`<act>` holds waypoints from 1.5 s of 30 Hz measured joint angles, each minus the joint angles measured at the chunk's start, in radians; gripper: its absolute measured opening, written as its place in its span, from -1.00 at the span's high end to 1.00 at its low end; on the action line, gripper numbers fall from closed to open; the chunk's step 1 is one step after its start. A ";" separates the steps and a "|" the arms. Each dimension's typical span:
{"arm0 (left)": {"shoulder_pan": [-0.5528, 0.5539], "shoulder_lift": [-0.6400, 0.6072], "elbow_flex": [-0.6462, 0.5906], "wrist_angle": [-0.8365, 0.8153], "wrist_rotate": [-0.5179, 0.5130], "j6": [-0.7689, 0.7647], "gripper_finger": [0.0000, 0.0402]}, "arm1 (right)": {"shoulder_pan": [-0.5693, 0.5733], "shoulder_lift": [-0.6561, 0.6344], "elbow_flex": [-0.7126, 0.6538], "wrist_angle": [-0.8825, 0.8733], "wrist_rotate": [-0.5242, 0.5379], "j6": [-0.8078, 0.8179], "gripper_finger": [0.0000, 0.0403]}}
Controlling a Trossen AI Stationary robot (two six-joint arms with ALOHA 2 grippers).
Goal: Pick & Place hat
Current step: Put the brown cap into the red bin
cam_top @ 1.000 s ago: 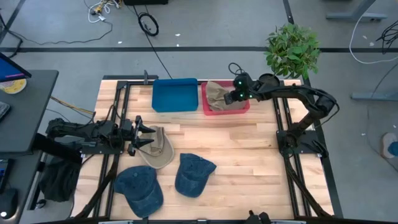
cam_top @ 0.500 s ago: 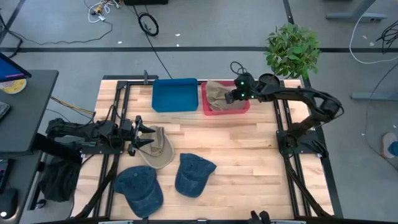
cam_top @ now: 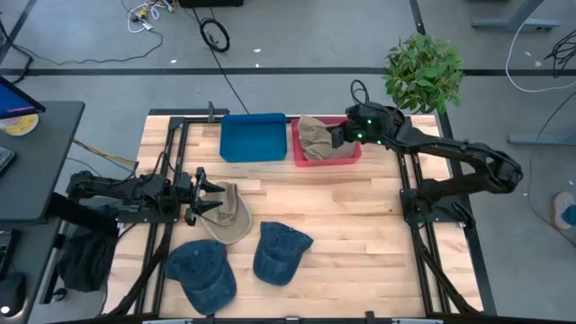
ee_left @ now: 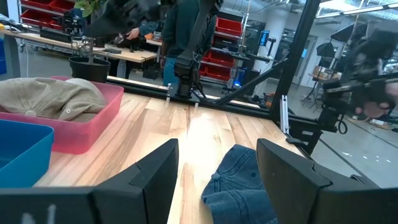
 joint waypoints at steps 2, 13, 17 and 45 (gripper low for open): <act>0.000 0.000 0.000 0.000 0.000 0.001 -0.10 | 0.024 -0.016 0.000 0.020 -0.018 0.028 1.00; 0.000 0.000 0.000 0.000 0.000 0.000 -0.10 | 0.147 -0.172 0.002 0.107 -0.062 0.014 1.00; 0.000 0.000 0.000 0.000 -0.001 0.015 -0.10 | 0.194 -0.228 0.002 0.168 -0.063 0.060 1.00; -0.005 0.001 0.022 0.668 -0.098 -0.473 -0.10 | 0.416 -0.450 -0.055 0.346 -0.165 -0.109 0.98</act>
